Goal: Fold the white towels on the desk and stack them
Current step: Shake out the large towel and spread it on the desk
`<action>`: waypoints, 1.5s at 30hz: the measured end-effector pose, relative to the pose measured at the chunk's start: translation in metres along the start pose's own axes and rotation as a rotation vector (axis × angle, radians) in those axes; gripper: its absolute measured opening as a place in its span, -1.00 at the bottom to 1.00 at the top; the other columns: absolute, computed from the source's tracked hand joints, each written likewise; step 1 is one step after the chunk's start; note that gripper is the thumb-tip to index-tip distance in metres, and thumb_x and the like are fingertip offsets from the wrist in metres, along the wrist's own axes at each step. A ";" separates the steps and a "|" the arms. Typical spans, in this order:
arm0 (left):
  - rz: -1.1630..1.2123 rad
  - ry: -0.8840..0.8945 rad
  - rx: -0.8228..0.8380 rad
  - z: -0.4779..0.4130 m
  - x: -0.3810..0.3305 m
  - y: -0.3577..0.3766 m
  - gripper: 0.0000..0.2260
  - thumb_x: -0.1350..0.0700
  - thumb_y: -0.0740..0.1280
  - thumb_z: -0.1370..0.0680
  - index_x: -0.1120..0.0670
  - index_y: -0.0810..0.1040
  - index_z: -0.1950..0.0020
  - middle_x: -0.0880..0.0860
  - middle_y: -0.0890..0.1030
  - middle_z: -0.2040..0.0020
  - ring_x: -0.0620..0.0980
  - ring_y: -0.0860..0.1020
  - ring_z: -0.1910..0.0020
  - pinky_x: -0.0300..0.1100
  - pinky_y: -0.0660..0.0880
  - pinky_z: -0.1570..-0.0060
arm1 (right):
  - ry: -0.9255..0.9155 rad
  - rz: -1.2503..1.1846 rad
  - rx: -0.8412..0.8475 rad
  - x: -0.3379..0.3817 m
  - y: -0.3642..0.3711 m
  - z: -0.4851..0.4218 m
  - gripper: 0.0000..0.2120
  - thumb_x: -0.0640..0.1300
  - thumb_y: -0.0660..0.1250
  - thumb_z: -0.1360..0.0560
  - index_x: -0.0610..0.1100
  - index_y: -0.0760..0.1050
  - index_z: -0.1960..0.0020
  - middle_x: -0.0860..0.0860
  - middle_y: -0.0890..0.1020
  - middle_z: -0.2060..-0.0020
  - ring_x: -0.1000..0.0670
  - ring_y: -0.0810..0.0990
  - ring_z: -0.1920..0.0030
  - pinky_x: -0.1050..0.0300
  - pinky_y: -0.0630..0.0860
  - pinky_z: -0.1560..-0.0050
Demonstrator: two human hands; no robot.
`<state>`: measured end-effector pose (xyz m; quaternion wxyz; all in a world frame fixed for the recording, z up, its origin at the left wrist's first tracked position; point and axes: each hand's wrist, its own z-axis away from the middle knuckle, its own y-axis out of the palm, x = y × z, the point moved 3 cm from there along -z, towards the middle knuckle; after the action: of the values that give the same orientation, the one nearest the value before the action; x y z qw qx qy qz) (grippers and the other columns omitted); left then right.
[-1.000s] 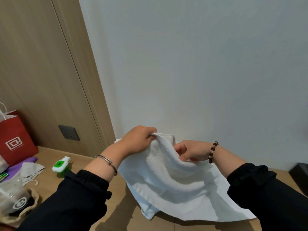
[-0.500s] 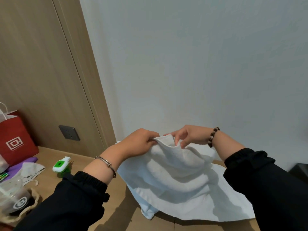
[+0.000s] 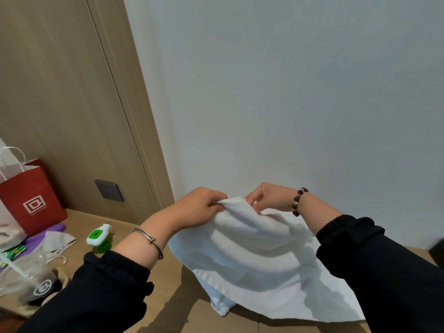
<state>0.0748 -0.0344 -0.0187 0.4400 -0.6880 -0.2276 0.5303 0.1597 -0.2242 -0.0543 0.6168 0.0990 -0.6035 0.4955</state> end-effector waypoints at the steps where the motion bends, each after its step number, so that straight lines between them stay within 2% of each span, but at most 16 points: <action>1: -0.008 0.000 -0.001 0.000 0.000 0.000 -0.67 0.21 0.23 -0.56 -0.08 0.35 0.36 -0.19 0.43 0.44 -0.22 0.37 0.38 -0.33 0.24 0.35 | 0.012 0.082 -0.040 0.000 -0.001 -0.001 -0.79 -0.35 0.38 -0.42 -0.06 0.63 0.23 0.07 0.66 0.18 0.17 0.56 0.17 0.27 0.42 -0.02; 4: -0.049 -0.017 -0.024 0.001 0.004 -0.001 -0.69 0.18 0.23 -0.57 -0.03 0.32 0.36 -0.11 0.41 0.43 -0.18 0.34 0.40 -0.31 0.23 0.37 | 0.013 0.154 -0.207 -0.002 -0.008 -0.001 -0.81 -0.28 0.36 -0.46 -0.07 0.59 0.28 0.08 0.58 0.36 0.14 0.49 0.30 0.26 0.40 0.10; 8: -0.145 -0.099 -0.036 0.001 0.016 -0.002 -0.69 0.14 0.23 -0.58 0.04 0.28 0.36 -0.03 0.39 0.41 -0.09 0.33 0.39 -0.19 0.23 0.35 | -0.017 0.085 -0.322 -0.003 -0.021 0.009 -0.75 -0.32 0.29 -0.51 -0.10 0.52 0.30 0.02 0.53 0.38 0.04 0.46 0.30 0.19 0.38 0.16; 12: -0.272 -0.142 -0.031 0.000 0.024 -0.001 -0.68 0.13 0.20 -0.58 0.05 0.23 0.36 -0.01 0.36 0.41 0.01 0.34 0.36 -0.10 0.23 0.33 | -0.052 0.521 -0.395 0.008 -0.019 0.013 -0.84 -0.23 0.26 -0.54 -0.12 0.48 0.22 0.04 0.49 0.34 -0.01 0.43 0.25 0.15 0.30 0.26; 15: -0.326 -0.152 -0.067 -0.002 0.030 -0.009 -0.69 0.13 0.20 -0.57 0.04 0.24 0.36 -0.03 0.37 0.41 0.05 0.37 0.33 -0.10 0.25 0.33 | -0.104 0.718 -0.337 0.014 -0.011 0.017 -0.85 -0.18 0.22 -0.57 -0.13 0.46 0.17 0.00 0.48 0.30 -0.01 0.38 0.27 0.12 0.21 0.28; 19: -0.367 -0.173 -0.127 -0.004 0.034 -0.009 -0.75 0.13 0.18 -0.57 0.04 0.30 0.31 -0.06 0.39 0.39 0.07 0.40 0.28 -0.11 0.27 0.33 | -0.058 0.607 -0.121 0.011 -0.004 0.025 -0.73 -0.07 0.29 -0.55 -0.05 0.34 0.30 0.06 0.36 0.40 0.08 0.29 0.37 0.21 0.25 0.32; 21: -0.359 -0.180 -0.143 -0.006 0.035 -0.008 -0.74 0.13 0.18 -0.57 0.04 0.29 0.32 -0.05 0.39 0.38 0.09 0.42 0.26 -0.09 0.30 0.31 | -0.038 0.650 -0.019 0.008 0.005 0.026 -0.74 -0.04 0.33 -0.52 -0.09 0.37 0.28 0.03 0.38 0.34 0.07 0.30 0.34 0.21 0.27 0.29; 23: -0.346 -0.171 -0.147 -0.008 0.035 -0.007 -0.73 0.14 0.18 -0.57 0.02 0.27 0.33 -0.02 0.41 0.36 0.11 0.43 0.24 -0.07 0.34 0.27 | -0.007 0.702 0.034 0.004 0.013 0.025 -0.72 -0.03 0.34 -0.51 -0.02 0.35 0.33 0.05 0.40 0.30 0.08 0.34 0.33 0.20 0.29 0.27; 25: -0.348 -0.157 -0.144 -0.009 0.033 -0.007 -0.74 0.14 0.19 -0.57 0.01 0.28 0.31 0.00 0.42 0.35 0.12 0.44 0.22 -0.05 0.38 0.24 | 0.039 0.723 0.044 0.000 0.014 0.023 -0.69 -0.02 0.32 -0.50 0.00 0.34 0.38 0.08 0.39 0.29 0.09 0.37 0.33 0.15 0.33 0.25; 27: -0.357 -0.148 -0.131 -0.008 0.033 -0.007 -0.74 0.14 0.18 -0.57 0.01 0.27 0.32 -0.01 0.40 0.36 0.12 0.44 0.24 -0.05 0.37 0.26 | 0.081 0.765 0.020 -0.002 0.010 0.022 -0.71 -0.04 0.27 -0.50 -0.08 0.34 0.36 0.01 0.41 0.23 0.00 0.40 0.29 0.07 0.36 0.22; 32: -0.299 -0.124 -0.004 -0.010 0.032 -0.001 -0.73 0.17 0.18 -0.57 0.03 0.29 0.34 -0.04 0.38 0.40 -0.01 0.34 0.35 -0.14 0.23 0.36 | 0.049 1.095 -0.198 -0.001 -0.007 0.016 -0.75 -0.12 0.16 -0.57 -0.10 0.30 0.29 -0.08 0.47 0.15 -0.10 0.45 0.05 0.08 0.31 0.08; 35: -0.271 -0.126 0.054 -0.011 0.032 0.000 -0.72 0.13 0.19 -0.58 0.06 0.28 0.33 -0.03 0.37 0.39 -0.10 0.30 0.39 -0.21 0.20 0.39 | 0.072 0.911 -0.245 -0.008 -0.017 0.015 -0.76 -0.11 0.21 -0.56 -0.15 0.44 0.26 -0.05 0.51 0.17 -0.11 0.49 0.02 0.05 0.39 0.01; 37: -0.277 -0.128 0.080 -0.009 0.033 0.000 -0.71 0.13 0.20 -0.59 0.06 0.27 0.34 -0.03 0.37 0.39 -0.11 0.30 0.39 -0.21 0.20 0.39 | 0.099 0.723 -0.277 -0.013 -0.024 0.017 -0.79 -0.10 0.26 -0.54 -0.21 0.57 0.13 -0.02 0.55 0.17 -0.06 0.51 0.08 0.10 0.42 0.03; 39: -0.278 -0.134 0.093 -0.007 0.035 0.000 -0.69 0.13 0.20 -0.59 0.05 0.26 0.35 -0.03 0.37 0.39 -0.12 0.30 0.40 -0.22 0.19 0.40 | 0.116 0.571 -0.292 -0.018 -0.029 0.020 -0.79 -0.11 0.29 -0.52 -0.24 0.59 0.15 0.01 0.55 0.25 0.00 0.49 0.18 0.15 0.41 0.10; 42: -0.295 -0.163 0.111 -0.003 0.040 0.001 -0.70 0.13 0.18 -0.60 0.06 0.25 0.34 -0.02 0.36 0.38 -0.09 0.29 0.39 -0.21 0.19 0.38 | 0.106 0.370 -0.367 -0.018 -0.027 0.024 -0.69 -0.15 0.30 -0.50 -0.37 0.47 0.28 -0.08 0.39 0.40 -0.02 0.33 0.34 0.15 0.27 0.30; 45: -0.406 -0.257 0.168 -0.001 0.050 0.002 -0.78 0.14 0.17 -0.58 0.08 0.34 0.28 0.01 0.43 0.31 -0.01 0.36 0.29 -0.14 0.27 0.29 | 0.019 0.191 -0.489 -0.007 -0.013 0.024 -0.61 -0.18 0.33 -0.49 -0.18 0.27 0.45 -0.02 0.24 0.48 0.03 0.19 0.43 0.21 0.14 0.42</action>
<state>0.0920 0.0028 -0.0470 0.5608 -0.5160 -0.3703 0.5312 0.1553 -0.2514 -0.0475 0.5783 -0.1150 -0.7062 0.3919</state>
